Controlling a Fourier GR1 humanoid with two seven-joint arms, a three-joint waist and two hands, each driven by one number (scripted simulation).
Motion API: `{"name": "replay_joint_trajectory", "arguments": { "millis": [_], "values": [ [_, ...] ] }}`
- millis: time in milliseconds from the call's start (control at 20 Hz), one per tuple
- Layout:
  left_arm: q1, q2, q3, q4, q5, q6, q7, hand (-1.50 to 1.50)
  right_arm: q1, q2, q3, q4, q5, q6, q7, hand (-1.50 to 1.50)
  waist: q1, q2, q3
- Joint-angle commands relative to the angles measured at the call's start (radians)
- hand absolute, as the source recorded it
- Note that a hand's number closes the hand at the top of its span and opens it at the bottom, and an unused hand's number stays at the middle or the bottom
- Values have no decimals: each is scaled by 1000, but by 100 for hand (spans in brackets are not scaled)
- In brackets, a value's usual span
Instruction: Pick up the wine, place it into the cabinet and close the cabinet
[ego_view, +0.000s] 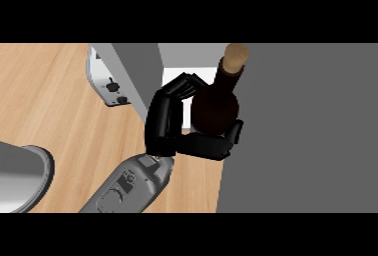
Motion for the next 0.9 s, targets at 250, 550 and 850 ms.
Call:
{"name": "replay_joint_trajectory", "arguments": {
  "millis": [250, 550, 850],
  "values": [
    [-60, 0, 20, 144, 143, 54, -137, 150, -59, -37, -67, -151, -112, -32, 155, -150, -4, 1, -1],
    [23, 4, -1, 259, 89, -19, -266, 150, -113, -1, 5, -68, -10, -56, 116, -150, 8, 1, -1],
    [-22, 0, 56, 368, 88, -48, -320, 150, -12, -3, -34, -63, -55, -3, 22, -150, 0, 2, 0]
  ]
}}
